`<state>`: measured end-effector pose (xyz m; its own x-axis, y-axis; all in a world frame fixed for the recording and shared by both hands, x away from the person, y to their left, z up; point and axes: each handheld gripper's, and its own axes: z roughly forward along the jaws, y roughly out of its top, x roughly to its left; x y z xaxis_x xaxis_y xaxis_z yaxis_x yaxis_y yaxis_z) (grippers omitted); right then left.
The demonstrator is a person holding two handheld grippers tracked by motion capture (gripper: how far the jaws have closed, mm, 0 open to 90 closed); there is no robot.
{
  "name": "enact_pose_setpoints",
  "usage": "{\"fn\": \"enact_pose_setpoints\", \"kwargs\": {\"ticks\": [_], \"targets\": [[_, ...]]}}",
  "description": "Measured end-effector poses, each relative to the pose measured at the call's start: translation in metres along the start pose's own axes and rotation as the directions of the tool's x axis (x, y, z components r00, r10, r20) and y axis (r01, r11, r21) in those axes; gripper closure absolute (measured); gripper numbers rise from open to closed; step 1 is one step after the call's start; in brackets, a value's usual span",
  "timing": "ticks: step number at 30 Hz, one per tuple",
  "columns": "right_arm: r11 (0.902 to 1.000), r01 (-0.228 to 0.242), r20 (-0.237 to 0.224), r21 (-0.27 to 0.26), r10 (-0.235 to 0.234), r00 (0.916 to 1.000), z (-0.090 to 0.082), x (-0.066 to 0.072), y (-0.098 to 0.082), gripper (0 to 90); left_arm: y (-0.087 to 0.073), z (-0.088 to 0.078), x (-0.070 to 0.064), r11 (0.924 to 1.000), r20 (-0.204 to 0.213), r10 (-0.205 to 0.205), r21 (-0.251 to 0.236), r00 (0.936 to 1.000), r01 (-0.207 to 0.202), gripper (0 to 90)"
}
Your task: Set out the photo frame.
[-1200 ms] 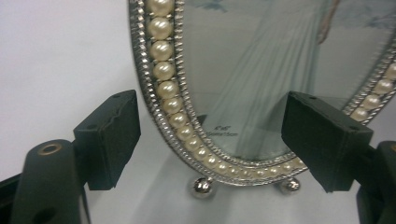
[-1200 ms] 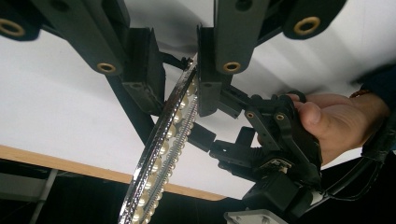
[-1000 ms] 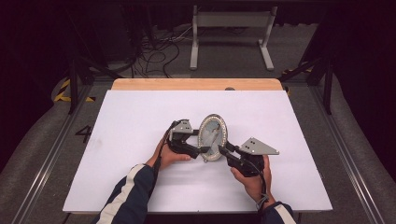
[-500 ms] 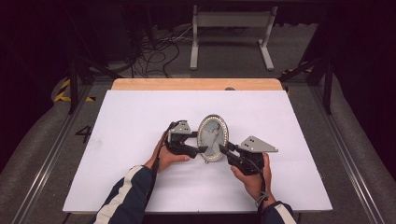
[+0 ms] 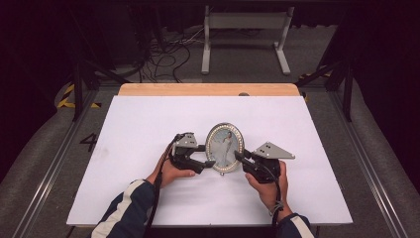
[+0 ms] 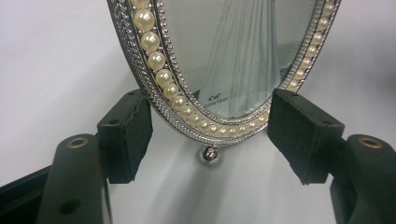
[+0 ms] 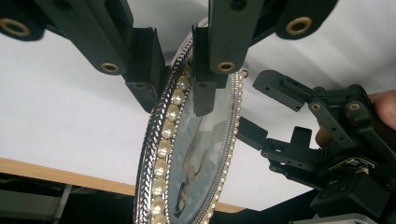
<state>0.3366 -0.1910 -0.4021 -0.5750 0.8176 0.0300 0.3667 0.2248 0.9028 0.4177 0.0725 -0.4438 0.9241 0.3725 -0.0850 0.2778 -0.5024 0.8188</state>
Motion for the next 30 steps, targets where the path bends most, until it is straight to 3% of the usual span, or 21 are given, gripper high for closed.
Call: {"fn": "enact_pose_setpoints", "kwargs": {"ticks": [4,8,11,13,15,18,23,30], "targets": [[1.0000,0.001,0.004,-0.005,-0.001,1.0000,-0.001,0.001,0.000,75.2,0.004,0.003,-0.001,0.9996,-0.038,0.011,-0.027,0.9992,-0.012,28.1],[0.9999,0.005,0.023,-0.013,-0.005,0.9997,-0.003,0.003,-0.001,72.7,0.008,0.010,-0.002,0.9983,-0.080,0.056,-0.011,0.9953,-0.057,24.9],[0.9998,-0.002,0.031,-0.022,0.003,0.9995,-0.006,0.003,0.000,73.9,0.009,0.014,0.000,0.9993,-0.055,0.030,-0.023,0.9980,-0.031,23.7],[0.9998,-0.004,0.026,-0.021,0.004,0.9997,-0.005,0.004,-0.001,76.5,0.009,0.016,-0.002,0.9989,-0.036,0.042,-0.022,0.9985,-0.042,26.5],[0.9997,-0.006,0.023,-0.023,0.007,0.9997,-0.004,0.004,-0.001,76.8,0.009,0.015,-0.002,0.9985,-0.054,0.053,-0.008,0.9971,-0.054,26.1],[0.9993,-0.029,0.014,-0.022,0.029,0.9995,-0.002,0.001,-0.001,76.9,0.007,0.009,0.001,0.9989,-0.034,0.043,-0.015,0.9985,-0.043,32.6],[0.9975,-0.065,0.012,-0.025,0.066,0.9978,0.005,-0.003,-0.001,76.5,0.004,0.000,-0.007,0.9986,-0.041,0.054,0.001,0.9977,-0.054,31.1],[0.9983,-0.054,0.013,-0.022,0.054,0.9984,0.010,-0.001,0.001,74.4,-0.002,-0.008,-0.011,0.9982,-0.049,0.060,0.004,0.9970,-0.059,31.6]]}}
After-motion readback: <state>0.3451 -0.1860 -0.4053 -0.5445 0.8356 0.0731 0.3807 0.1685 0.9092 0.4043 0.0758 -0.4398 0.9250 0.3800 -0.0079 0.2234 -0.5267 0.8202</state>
